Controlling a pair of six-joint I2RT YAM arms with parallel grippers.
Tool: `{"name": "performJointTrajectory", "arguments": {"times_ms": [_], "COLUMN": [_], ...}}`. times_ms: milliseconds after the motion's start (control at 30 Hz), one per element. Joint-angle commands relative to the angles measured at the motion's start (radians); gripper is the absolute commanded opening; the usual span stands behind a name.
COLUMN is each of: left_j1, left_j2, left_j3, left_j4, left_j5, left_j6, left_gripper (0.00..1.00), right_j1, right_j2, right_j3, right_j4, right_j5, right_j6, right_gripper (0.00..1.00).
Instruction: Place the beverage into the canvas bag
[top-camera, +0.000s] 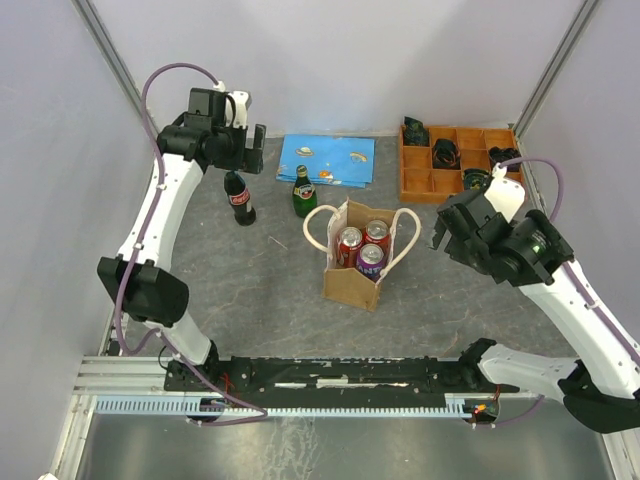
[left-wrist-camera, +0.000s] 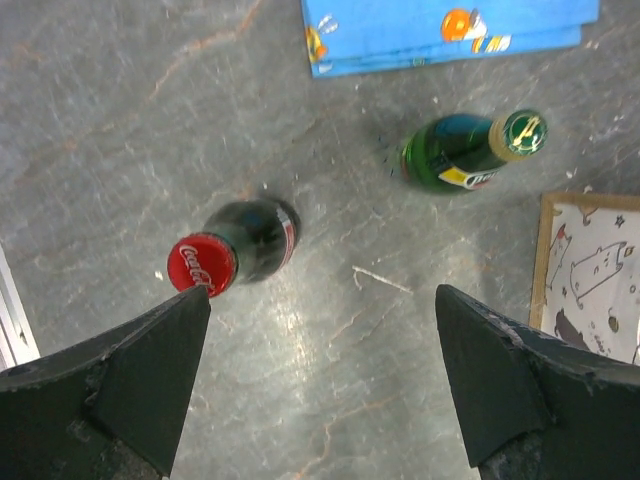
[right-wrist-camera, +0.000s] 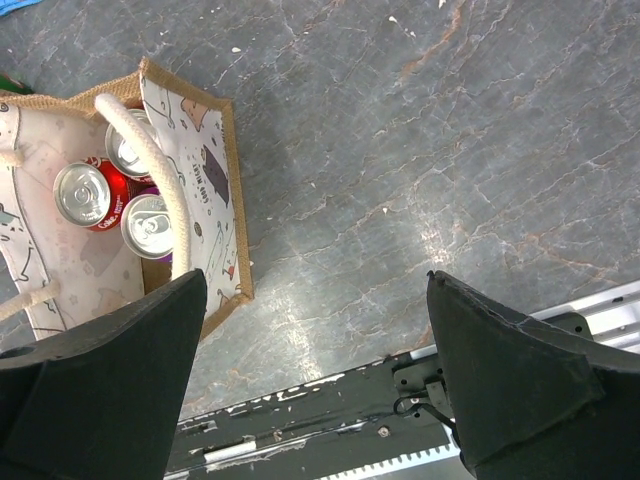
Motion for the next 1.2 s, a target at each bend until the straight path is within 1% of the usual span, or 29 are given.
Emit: {"name": "performJointTrajectory", "arguments": {"times_ms": [0, 100, 300, 400, 500, 600, 767, 833, 867, 933, 1000, 1100, 1167], "left_j1": [0.048, 0.080, 0.087, 0.088, 0.087, 0.088, 0.088, 0.089, 0.089, 0.089, 0.089, 0.090, 0.093], "left_j2": [0.031, 0.056, 0.087, 0.116, 0.169, 0.225, 0.286, 0.310, 0.317, 0.331, 0.340, 0.338, 0.316], "left_j3": [0.082, 0.083, 0.110, 0.140, 0.202, 0.301, 0.389, 0.402, 0.409, 0.429, 0.452, 0.451, 0.414], "left_j4": [-0.161, -0.177, -0.177, -0.191, -0.244, -0.309, -0.376, -0.404, -0.413, -0.427, -0.429, -0.408, -0.358], "left_j5": [0.030, 0.036, 0.023, 0.020, 0.024, 0.021, -0.004, -0.006, -0.008, -0.011, -0.017, -0.014, 0.002], "left_j6": [-0.040, -0.032, -0.010, 0.003, 0.023, 0.043, 0.097, 0.120, 0.127, 0.140, 0.145, 0.126, 0.106], "left_gripper": [0.99, 0.99, 0.99, 0.99, 0.99, 0.96, 0.89, 0.83, 0.77, 0.70, 0.65, 0.63, 0.68], "right_j1": [-0.004, -0.004, -0.005, -0.006, -0.006, -0.005, -0.005, -0.006, -0.005, -0.005, -0.006, -0.005, -0.005], "right_j2": [-0.018, -0.027, -0.040, -0.040, -0.038, -0.034, -0.035, -0.038, -0.040, -0.044, -0.047, -0.056, -0.062], "right_j3": [-0.010, -0.024, -0.033, -0.035, -0.036, -0.034, -0.039, -0.042, -0.042, -0.043, -0.044, -0.057, -0.065], "right_j4": [0.023, 0.027, 0.027, 0.024, 0.026, 0.028, 0.034, 0.034, 0.034, 0.032, 0.027, 0.028, 0.030], "right_j5": [0.006, 0.000, 0.001, 0.002, 0.000, -0.003, -0.010, -0.011, -0.011, -0.012, -0.010, -0.012, -0.015], "right_j6": [-0.008, -0.003, 0.001, 0.002, 0.000, -0.003, -0.002, -0.002, -0.001, 0.000, 0.003, 0.011, 0.014], "right_gripper": [0.99, 0.99, 0.99, 0.99, 0.99, 0.99, 0.99, 0.99, 0.99, 0.99, 0.99, 0.99, 0.99]}}
